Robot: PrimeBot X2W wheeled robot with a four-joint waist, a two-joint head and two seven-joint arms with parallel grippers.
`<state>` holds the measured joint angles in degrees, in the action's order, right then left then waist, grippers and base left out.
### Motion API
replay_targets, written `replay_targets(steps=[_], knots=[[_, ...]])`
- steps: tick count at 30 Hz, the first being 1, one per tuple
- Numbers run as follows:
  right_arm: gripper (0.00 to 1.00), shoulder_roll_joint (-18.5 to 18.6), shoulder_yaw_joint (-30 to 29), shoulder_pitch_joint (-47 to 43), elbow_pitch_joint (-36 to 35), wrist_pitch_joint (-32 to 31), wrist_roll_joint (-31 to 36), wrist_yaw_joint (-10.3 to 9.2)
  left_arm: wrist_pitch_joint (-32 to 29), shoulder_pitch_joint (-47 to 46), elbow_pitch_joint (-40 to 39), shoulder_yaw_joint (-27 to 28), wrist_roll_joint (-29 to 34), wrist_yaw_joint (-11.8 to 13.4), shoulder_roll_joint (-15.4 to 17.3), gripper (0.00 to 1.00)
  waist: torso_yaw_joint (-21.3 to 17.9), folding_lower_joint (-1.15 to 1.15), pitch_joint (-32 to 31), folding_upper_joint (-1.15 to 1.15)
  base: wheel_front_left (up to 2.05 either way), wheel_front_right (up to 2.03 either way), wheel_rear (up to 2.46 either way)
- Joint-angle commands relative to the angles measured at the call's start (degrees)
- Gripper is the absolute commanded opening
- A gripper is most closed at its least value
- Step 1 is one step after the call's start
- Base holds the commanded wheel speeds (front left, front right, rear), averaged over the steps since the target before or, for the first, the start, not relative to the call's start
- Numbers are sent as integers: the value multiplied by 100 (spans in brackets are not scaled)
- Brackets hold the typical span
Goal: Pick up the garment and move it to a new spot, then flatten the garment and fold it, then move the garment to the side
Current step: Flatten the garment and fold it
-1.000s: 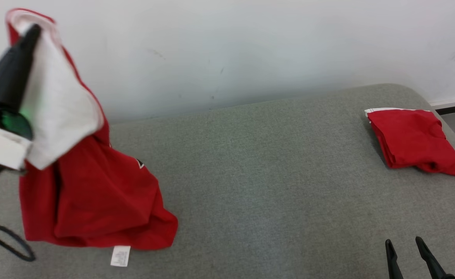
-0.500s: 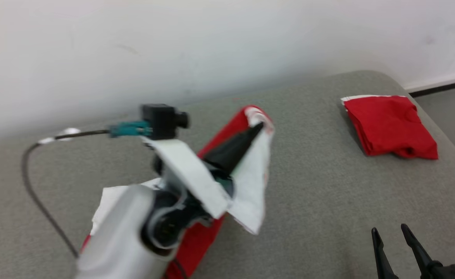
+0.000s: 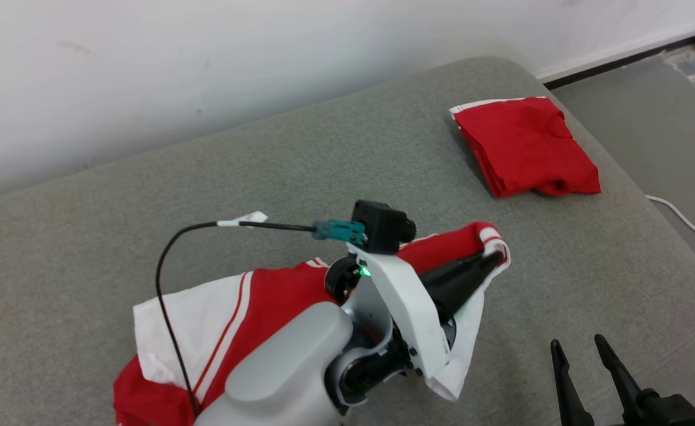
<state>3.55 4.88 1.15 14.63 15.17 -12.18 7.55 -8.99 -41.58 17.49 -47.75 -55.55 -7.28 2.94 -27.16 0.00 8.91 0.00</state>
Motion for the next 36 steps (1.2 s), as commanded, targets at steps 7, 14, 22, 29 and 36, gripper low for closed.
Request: replay_targets(steps=[7, 14, 22, 29, 36], knots=[[100, -38, -154, 23, 18, -7, 44, -12, 476, -213, 584, -767, 765, -9, 13, 100, 58, 0, 0, 0, 0, 0, 0], [100, 2, -302, -118, -57, -7, 116, -12, 1269, 212, 634, -793, 1208, 435, 154, 100, 376, 0, -220, 0, 0, 0, 0], [100, 122, -491, -418, -164, -7, 188, -12, 2152, 1084, 173, -440, 1517, 1369, 749, 100, 867, 0, -539, 0, 0, 0, 0], [100, 196, -564, -622, -238, -7, 200, -12, 2391, 2048, -425, 146, 1615, 2047, 1320, 100, 1351, 0, -733, 0, 0, 0, 0], [100, 243, -652, -751, -288, -7, 238, -12, 2409, 3011, -1060, 1052, 2108, 2427, 1684, 100, 1824, 0, -871, 0, 0, 0, 0]])
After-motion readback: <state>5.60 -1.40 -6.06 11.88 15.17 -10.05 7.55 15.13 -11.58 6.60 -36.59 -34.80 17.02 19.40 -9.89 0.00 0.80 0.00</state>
